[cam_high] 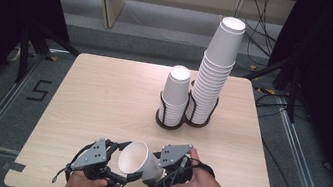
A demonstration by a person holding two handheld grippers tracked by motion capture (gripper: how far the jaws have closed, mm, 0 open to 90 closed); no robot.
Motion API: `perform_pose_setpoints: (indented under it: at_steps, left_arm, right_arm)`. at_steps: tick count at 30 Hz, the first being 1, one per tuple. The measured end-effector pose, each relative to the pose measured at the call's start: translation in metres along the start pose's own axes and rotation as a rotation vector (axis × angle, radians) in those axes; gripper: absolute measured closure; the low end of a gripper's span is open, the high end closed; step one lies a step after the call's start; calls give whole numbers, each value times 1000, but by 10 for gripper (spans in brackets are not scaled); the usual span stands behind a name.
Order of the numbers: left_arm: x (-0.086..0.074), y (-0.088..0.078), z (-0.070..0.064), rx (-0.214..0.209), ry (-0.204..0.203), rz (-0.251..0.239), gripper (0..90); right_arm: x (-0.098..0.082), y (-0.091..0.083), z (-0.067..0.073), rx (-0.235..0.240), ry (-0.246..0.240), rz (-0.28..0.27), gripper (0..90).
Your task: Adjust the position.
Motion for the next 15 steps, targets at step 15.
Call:
perform_pose_setpoints:
  at_steps: [15]
  left_arm:
    - [3, 5, -4, 4, -97, -107, 74]
  right_arm:
    - [6, 1, 5, 67, 31, -134, 245]
Point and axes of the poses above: each handheld gripper's, and its own axes: y roughly forward along the jaws, x roughly out of its top, z roughly to its left, the point moved 5 cm from there along y, roughly forward along the jaws, and after that the axes turned 7 degrees about y, right-handed, at the moved point
